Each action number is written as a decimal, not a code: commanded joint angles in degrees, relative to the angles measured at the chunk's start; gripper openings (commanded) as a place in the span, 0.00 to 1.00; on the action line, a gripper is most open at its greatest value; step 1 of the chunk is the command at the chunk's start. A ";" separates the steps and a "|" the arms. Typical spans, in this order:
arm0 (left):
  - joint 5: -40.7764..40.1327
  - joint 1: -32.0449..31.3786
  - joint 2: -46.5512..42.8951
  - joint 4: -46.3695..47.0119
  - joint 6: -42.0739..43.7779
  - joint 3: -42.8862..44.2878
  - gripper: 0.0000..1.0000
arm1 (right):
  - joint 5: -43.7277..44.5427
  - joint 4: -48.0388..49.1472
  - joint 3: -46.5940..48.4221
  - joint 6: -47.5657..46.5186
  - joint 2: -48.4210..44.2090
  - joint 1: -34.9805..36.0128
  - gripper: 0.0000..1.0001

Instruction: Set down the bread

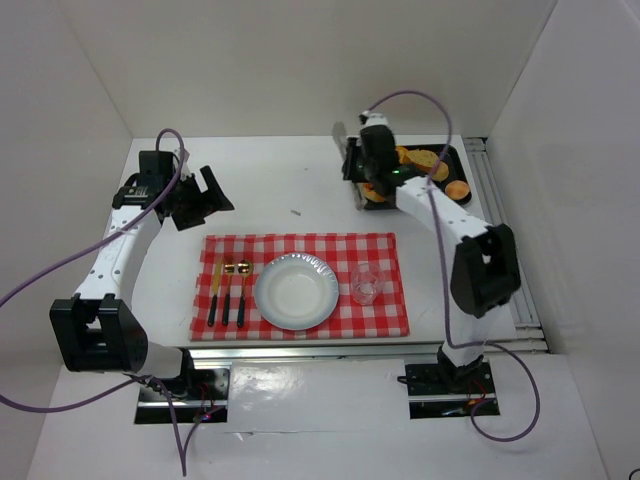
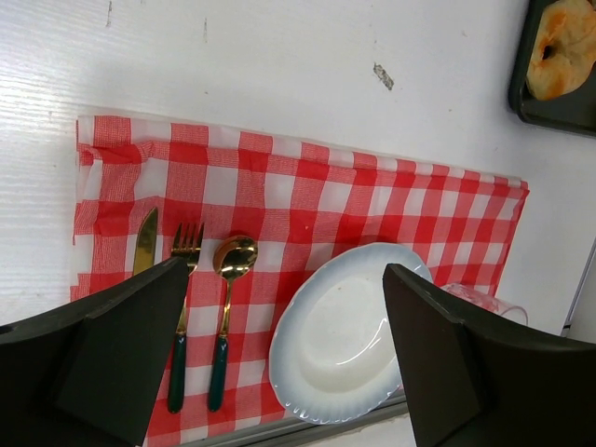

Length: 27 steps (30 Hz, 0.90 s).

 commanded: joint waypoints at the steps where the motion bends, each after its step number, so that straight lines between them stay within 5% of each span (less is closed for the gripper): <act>1: 0.87 0.42 -1.06 0.54 1.10 1.56 0.99 | -4.58 -4.51 -4.35 2.77 -8.75 -6.90 0.38; 10: 0.87 0.42 -1.06 1.07 1.10 1.03 0.99 | -6.51 -9.17 -22.00 5.50 -24.22 -21.49 0.43; 14: 0.88 0.42 -0.53 1.59 1.10 1.03 0.99 | -14.23 -7.33 -24.49 5.50 -25.55 -27.48 0.46; 27: 1.41 0.42 0.00 1.59 0.58 1.03 0.99 | -24.62 -3.02 -22.65 4.10 -19.22 -28.19 0.59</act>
